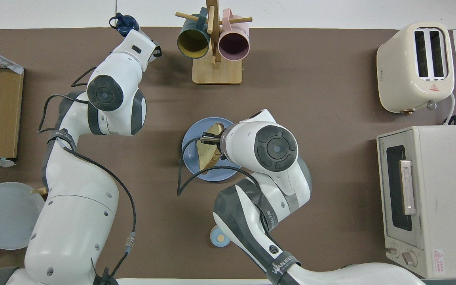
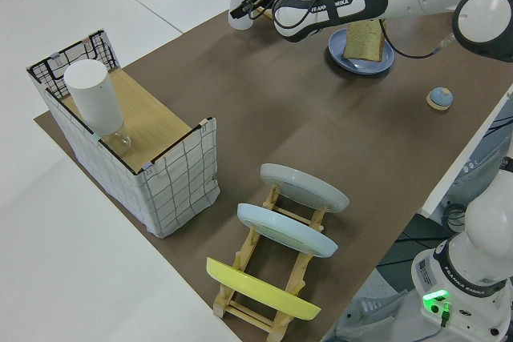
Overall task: Put bread on plate and add seasoning
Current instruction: 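Carry the bread slice with the right gripper onto the blue plate, then lift the bottle with the left gripper while the right gripper releases bread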
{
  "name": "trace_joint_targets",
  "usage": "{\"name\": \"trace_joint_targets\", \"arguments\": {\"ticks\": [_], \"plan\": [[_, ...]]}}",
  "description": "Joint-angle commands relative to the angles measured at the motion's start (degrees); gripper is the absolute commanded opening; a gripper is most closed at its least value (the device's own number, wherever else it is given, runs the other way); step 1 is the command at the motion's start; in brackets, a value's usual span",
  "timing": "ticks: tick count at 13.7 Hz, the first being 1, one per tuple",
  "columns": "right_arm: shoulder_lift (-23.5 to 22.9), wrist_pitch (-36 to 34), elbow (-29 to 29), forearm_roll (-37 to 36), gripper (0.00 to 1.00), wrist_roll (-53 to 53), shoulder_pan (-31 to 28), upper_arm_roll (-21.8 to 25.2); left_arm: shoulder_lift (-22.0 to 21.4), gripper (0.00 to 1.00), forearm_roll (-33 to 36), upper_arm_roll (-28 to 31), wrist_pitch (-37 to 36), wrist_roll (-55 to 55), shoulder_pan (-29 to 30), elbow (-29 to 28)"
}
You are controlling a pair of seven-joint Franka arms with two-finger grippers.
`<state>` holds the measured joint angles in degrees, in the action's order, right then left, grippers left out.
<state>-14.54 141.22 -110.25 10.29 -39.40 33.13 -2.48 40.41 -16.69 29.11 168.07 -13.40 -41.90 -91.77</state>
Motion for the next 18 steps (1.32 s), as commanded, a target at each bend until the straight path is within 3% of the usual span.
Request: {"name": "trace_joint_targets", "arguments": {"ticks": [1,3,8,9,10,11,13,16,18], "plan": [[3.5,4.1,-7.5,0.4,0.0,0.3,-1.0,-0.5,-5.6,0.0,0.4,-0.7,-6.3,3.2,1.6,-1.3],[3.6,5.5,-9.0,0.4,0.0,0.3,-2.4,-0.5,-9.4,0.0,0.2,-0.7,-10.5,13.2,1.9,-1.6],[4.4,10.8,-13.4,0.4,0.0,-0.1,-4.1,-0.7,-20.4,0.0,0.2,-0.7,-32.1,34.0,3.1,-1.7],[4.4,10.8,-13.5,0.4,0.24,-0.2,-4.1,-0.7,-22.2,0.0,0.2,-0.6,-35.8,39.0,3.1,-1.8],[4.4,10.7,-13.3,0.4,0.86,-0.1,-4.0,-0.7,-24.0,0.0,0.1,-0.6,-39.3,43.7,3.1,-2.4],[4.4,10.3,-13.1,0.4,1.0,0.0,-3.8,-0.8,-26.8,0.0,0.2,-0.5,-43.0,47.4,3.1,-3.7],[6.4,7.9,-12.7,0.6,1.0,0.0,-4.3,-0.8,-33.9,0.0,0.1,-0.5,-47.5,55.2,3.1,-9.1],[9.3,4.7,-10.2,0.9,1.0,0.8,-4.7,-0.7,-45.1,0.0,0.2,-0.5,-48.4,65.0,3.1,-20.7],[9.3,4.7,-10.1,0.8,1.0,0.8,-4.3,-0.9,-48.5,0.0,0.3,-0.5,-49.1,72.7,3.1,-24.8]]}}
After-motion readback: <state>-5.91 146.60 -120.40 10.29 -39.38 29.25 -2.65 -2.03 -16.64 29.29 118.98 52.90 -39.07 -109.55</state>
